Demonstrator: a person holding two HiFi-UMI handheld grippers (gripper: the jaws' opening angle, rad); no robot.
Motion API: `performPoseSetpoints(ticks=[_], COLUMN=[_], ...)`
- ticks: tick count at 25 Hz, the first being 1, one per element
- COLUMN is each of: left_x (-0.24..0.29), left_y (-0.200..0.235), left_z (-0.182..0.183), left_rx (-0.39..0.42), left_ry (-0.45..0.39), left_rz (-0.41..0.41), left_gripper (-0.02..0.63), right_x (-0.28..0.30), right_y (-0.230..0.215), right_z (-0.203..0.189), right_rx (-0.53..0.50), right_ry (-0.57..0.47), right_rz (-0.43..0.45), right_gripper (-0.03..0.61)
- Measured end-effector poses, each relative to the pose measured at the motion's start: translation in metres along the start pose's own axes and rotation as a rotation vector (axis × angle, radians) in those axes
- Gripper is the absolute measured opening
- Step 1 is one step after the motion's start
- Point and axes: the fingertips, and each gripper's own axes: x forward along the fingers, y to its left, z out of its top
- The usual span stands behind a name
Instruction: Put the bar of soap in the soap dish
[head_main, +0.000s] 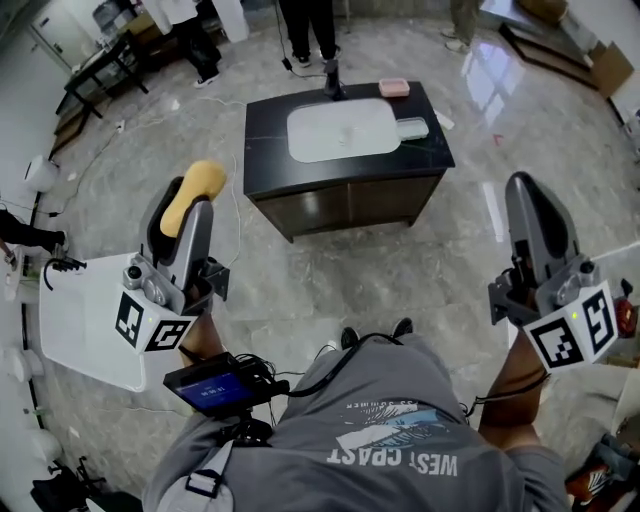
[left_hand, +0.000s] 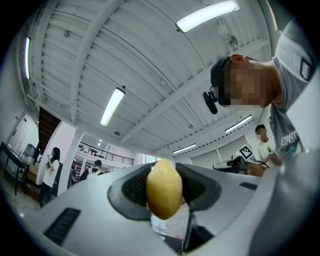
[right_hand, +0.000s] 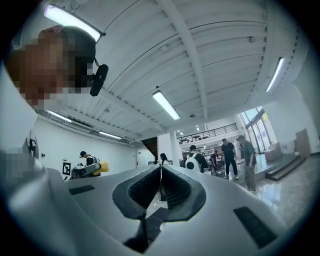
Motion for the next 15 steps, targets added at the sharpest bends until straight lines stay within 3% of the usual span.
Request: performPoseSetpoints(ticks=[15], left_x=[0.071], left_y=[-0.023], left_z=[-0.028], left_rx=[0.014], left_ry=[0.022], left_rz=[0.038], left_gripper=[0.156], right_x=[0.007], right_y=[-0.089], right_z=[-0.001], right_rx=[0.05], right_ry=[-0.01], right_rz=[0.044], right_gripper=[0.005])
